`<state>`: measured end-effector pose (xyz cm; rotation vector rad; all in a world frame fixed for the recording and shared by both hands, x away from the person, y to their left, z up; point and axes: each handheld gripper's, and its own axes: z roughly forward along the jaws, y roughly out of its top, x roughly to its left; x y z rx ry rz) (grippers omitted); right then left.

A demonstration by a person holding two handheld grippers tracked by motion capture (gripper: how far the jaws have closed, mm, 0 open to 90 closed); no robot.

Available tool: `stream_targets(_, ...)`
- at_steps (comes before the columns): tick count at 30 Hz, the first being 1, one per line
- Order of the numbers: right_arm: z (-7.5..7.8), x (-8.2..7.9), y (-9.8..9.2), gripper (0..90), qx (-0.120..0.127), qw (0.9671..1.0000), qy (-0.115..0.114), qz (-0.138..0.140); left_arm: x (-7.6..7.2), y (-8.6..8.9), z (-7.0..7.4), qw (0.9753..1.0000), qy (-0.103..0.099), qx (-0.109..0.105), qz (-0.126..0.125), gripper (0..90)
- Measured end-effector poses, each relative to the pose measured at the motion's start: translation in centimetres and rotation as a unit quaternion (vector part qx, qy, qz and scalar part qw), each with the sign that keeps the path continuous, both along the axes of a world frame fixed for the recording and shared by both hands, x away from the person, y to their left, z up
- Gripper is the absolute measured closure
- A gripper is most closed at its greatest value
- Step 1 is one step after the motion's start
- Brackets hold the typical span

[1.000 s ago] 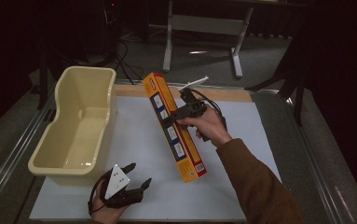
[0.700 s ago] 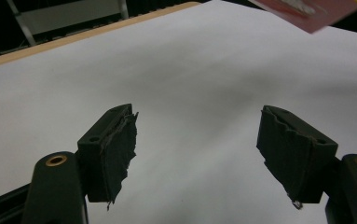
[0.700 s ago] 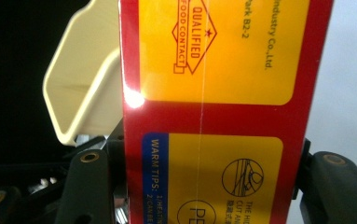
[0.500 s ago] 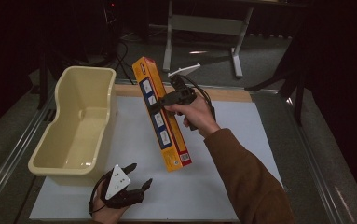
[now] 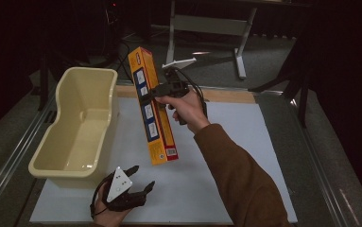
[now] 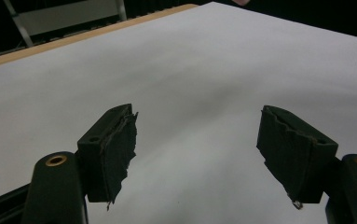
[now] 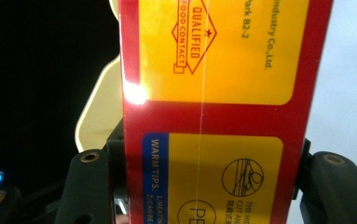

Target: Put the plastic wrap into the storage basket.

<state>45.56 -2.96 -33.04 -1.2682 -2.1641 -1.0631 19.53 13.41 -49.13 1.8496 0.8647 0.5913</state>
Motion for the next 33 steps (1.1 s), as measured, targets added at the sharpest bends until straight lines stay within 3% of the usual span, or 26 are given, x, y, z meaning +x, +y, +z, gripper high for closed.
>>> stream_targets(12, 0.7, 0.2, 3.3, 41.0, 0.024, 0.9995, 0.007, -0.019, -0.1, 0.0, -0.1, 1.0000, 0.001, -0.008, -0.002, 27.5)
stream_targets(16, 0.5, 0.4, 4.1, 40.9, 0.050, 0.9978, 0.028, -0.032, -0.2, -0.4, -0.1, 0.9999, -0.003, 0.004, -0.009, 27.4)
stream_targets(24, -0.3, 0.6, 5.4, 40.9, 0.082, 0.9932, 0.068, -0.047, -0.3, -0.4, 0.0, 1.0000, -0.005, 0.000, -0.007, 27.1)
stream_targets(33, 0.0, -0.1, 7.6, 40.9, 0.090, 0.9921, 0.062, -0.062, -0.3, -0.3, 0.0, 1.0000, -0.005, 0.000, -0.007, 27.1)
